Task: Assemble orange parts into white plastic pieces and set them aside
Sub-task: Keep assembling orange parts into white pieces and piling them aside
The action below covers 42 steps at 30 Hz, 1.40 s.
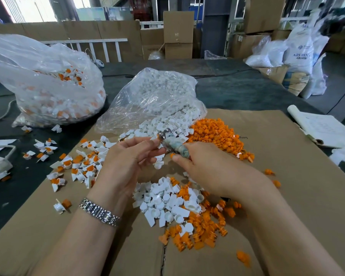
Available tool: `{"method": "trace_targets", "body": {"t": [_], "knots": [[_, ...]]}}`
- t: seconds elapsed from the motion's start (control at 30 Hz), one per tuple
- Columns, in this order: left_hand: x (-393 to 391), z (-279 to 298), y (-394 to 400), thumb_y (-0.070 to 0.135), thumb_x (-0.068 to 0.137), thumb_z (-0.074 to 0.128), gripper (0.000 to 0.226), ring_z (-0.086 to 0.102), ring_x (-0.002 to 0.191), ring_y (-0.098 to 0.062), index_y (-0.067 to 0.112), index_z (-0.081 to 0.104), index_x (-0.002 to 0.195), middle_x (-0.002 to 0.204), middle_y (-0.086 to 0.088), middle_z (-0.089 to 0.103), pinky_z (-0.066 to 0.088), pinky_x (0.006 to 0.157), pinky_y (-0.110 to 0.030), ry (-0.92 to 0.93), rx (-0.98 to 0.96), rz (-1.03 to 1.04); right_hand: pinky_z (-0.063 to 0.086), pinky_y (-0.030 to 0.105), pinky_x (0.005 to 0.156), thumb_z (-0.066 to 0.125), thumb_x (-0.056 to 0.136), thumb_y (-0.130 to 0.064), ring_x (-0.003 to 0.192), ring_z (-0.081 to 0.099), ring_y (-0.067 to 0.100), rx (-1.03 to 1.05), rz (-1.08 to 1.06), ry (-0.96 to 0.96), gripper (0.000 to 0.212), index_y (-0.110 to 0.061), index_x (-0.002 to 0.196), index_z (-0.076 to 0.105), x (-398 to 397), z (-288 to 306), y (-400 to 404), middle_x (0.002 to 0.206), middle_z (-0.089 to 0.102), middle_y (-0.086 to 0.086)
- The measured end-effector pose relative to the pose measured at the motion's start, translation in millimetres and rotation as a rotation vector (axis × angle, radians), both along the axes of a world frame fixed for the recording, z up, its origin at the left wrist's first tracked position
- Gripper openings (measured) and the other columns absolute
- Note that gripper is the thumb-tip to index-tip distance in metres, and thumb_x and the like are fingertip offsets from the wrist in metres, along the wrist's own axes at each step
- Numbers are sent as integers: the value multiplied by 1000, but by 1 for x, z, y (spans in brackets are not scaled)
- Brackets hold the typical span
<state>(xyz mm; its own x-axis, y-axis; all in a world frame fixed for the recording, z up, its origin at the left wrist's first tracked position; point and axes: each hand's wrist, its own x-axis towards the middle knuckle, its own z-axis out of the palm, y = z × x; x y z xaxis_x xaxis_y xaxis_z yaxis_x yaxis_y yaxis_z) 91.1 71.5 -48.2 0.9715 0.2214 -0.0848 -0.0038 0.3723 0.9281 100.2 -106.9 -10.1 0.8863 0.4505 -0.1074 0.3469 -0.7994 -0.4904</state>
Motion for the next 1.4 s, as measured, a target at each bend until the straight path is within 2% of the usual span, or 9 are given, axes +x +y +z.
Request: {"method": "trace_targets", "body": {"t": [0.33,0.47,0.63,0.73,0.8,0.97,1.13,1.27,1.4], "knots": [[-2,-4,5,10,73,81,14,78,91,-32,1,79,84,89,-21,77,60,62,-21,12,-25,-35,41,31,52,46,101,-50,56,50,16,20,-9,-51,39,-17,81,54,10,-9,-3,71,56,3],[-2,-2,2,15,81,79,6,78,89,-31,10,82,80,84,-16,77,59,63,-20,-31,73,12,58,37,73,46,102,-49,66,70,17,159,55,111,50,-7,84,67,5,-2,-15,71,74,6],[-3,0,3,13,86,80,6,78,88,-32,12,82,80,85,-16,77,60,65,-23,-42,123,59,56,43,71,49,99,-54,70,68,22,211,-72,67,46,-12,87,62,15,2,-31,78,70,7],[-3,1,2,15,84,81,6,78,86,-31,13,82,79,85,-16,78,60,66,-23,-26,162,70,38,35,53,48,97,-58,61,50,19,75,-213,-32,43,-17,84,52,26,-10,-33,73,54,4],[-3,1,3,16,86,80,6,79,84,-26,15,82,80,86,-14,79,60,64,-22,-11,219,90,41,34,61,50,96,-59,74,54,18,-45,-289,-100,41,-18,94,52,33,-19,-30,85,56,2],[-3,-4,14,23,95,71,9,70,65,-5,26,73,87,79,2,75,55,50,-25,55,812,389,36,55,102,53,90,-66,124,48,37,-241,-429,-204,63,-14,127,50,43,-37,-23,131,53,15],[-1,-8,20,21,95,65,10,60,85,-17,21,70,104,109,-2,67,44,60,-30,86,1344,504,35,55,104,51,90,-68,127,45,37,-304,-421,-222,67,-12,128,51,46,-43,-22,134,51,17],[2,-16,13,13,94,66,21,51,111,-21,19,73,113,112,-1,60,43,85,-32,-94,1506,358,34,54,104,56,94,-55,129,38,31,-254,-375,-298,55,-19,134,47,46,-44,-18,136,41,11],[9,-22,5,16,96,64,26,46,106,-17,21,74,120,115,3,65,40,97,-34,-241,1656,184,28,42,96,55,98,-36,125,36,18,-144,-185,-520,28,-32,126,57,48,-43,-14,131,42,-5]]}}
